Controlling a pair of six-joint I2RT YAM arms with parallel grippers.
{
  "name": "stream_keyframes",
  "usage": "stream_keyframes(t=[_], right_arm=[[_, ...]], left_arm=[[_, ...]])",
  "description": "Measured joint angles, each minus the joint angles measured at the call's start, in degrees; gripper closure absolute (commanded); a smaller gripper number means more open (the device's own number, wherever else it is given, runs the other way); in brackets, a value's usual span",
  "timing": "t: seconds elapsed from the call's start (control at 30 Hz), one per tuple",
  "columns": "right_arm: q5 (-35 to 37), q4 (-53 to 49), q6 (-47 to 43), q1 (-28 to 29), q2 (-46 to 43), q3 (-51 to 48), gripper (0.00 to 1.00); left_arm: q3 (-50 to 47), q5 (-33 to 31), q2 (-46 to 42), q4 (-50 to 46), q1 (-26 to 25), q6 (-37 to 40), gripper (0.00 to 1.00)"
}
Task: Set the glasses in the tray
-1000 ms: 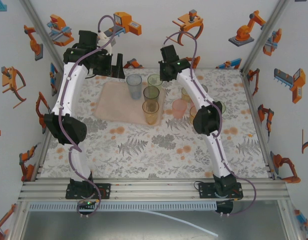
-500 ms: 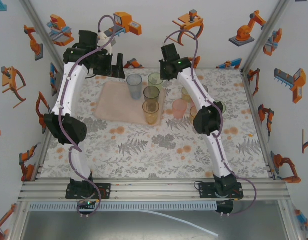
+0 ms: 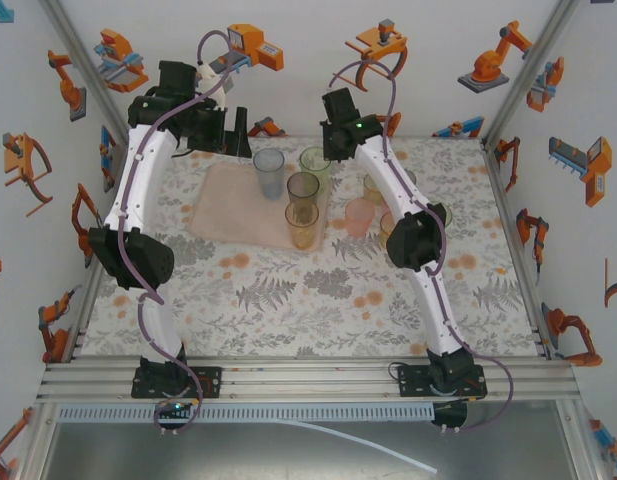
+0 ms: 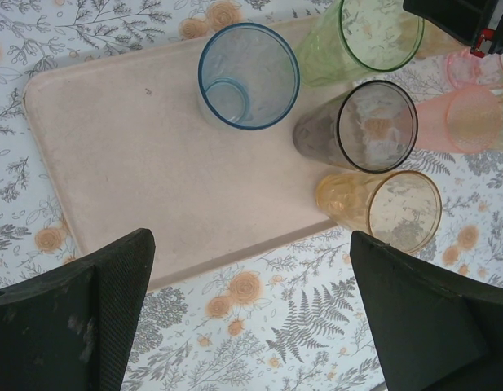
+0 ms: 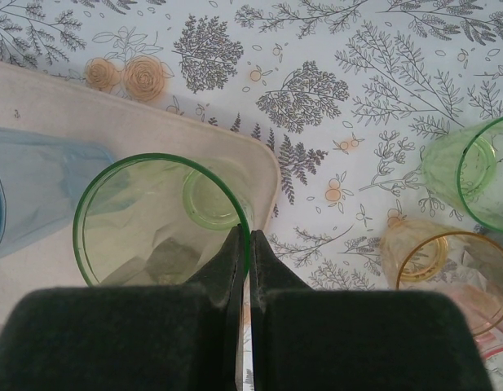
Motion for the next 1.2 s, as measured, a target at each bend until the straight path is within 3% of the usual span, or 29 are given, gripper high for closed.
stream_keyframes(t=[0.6, 1.2], right_arm=[[0.0, 0.1, 0.0, 0.0, 0.0, 0.0, 0.58], [-0.7, 0.1, 1.3, -2.2, -3.3, -0.8, 0.53]], left_arm=[[0.3, 0.7, 0.8, 0.1, 0.0, -2.5, 0.03], [-5.2, 6.2, 6.9, 5.8, -1.1, -16.0, 0.03]])
